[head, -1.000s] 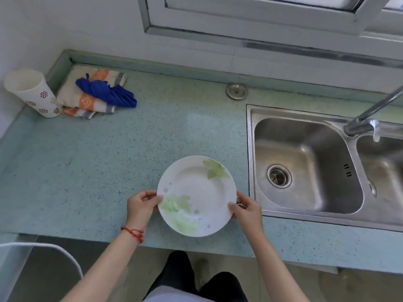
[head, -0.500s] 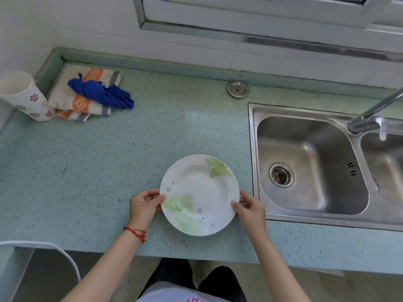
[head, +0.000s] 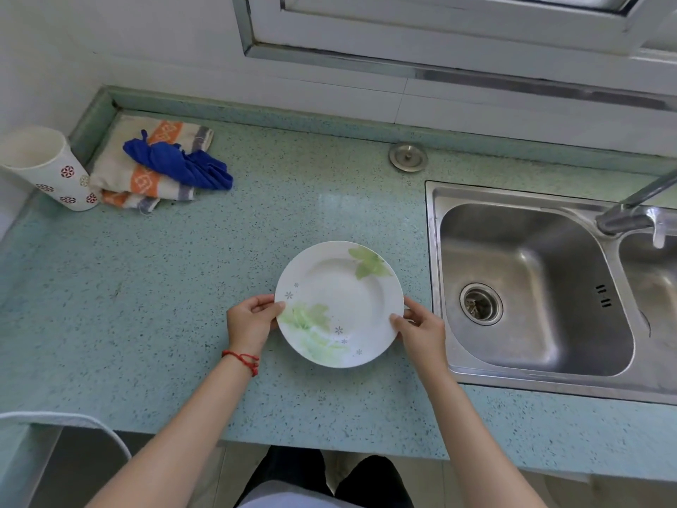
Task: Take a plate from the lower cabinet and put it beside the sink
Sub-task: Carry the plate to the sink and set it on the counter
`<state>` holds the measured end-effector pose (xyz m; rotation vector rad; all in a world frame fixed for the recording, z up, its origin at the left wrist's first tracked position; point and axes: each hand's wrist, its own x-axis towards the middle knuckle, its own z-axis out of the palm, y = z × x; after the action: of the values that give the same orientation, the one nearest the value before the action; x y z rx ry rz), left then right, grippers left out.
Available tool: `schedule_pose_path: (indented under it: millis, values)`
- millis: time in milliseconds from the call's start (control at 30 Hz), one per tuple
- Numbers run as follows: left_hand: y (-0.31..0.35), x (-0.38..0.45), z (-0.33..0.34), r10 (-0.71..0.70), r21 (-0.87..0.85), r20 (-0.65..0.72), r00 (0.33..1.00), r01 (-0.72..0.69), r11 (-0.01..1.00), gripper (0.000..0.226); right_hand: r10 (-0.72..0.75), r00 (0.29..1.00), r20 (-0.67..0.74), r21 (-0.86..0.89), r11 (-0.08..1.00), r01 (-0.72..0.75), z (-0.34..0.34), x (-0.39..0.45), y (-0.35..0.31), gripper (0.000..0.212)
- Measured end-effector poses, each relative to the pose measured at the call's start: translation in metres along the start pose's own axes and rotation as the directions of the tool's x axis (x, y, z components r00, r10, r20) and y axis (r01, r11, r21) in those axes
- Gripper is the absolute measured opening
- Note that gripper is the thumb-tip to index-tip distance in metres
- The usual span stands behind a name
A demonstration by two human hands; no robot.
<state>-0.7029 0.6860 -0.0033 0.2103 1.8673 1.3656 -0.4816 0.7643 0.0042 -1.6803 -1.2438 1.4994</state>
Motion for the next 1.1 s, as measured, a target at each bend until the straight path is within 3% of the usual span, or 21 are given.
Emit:
schedule_pose_path:
  millis: [667, 933, 1100]
  values:
    - [0.005, 0.018, 0.009, 0.032, -0.004, -0.012, 0.999, -0.032, 0.999, 0.025, -0.055, 0.998, -0.024, -0.001, 0.998, 0.055, 0.008, 0.022, -0.008, 0.04]
    - [-0.001, 0.015, 0.006, 0.082, 0.04, -0.038, 0.996, -0.081, 0.996, 0.031, -0.036, 0.998, -0.047, 0.0, 0.999, 0.036, 0.007, 0.018, -0.007, 0.03]
    - [-0.006, 0.003, 0.003, 0.085, -0.034, -0.064, 0.994, -0.088, 0.996, 0.036, -0.02, 0.999, -0.047, -0.002, 1.0, 0.02, 0.0, 0.018, -0.008, 0.027]
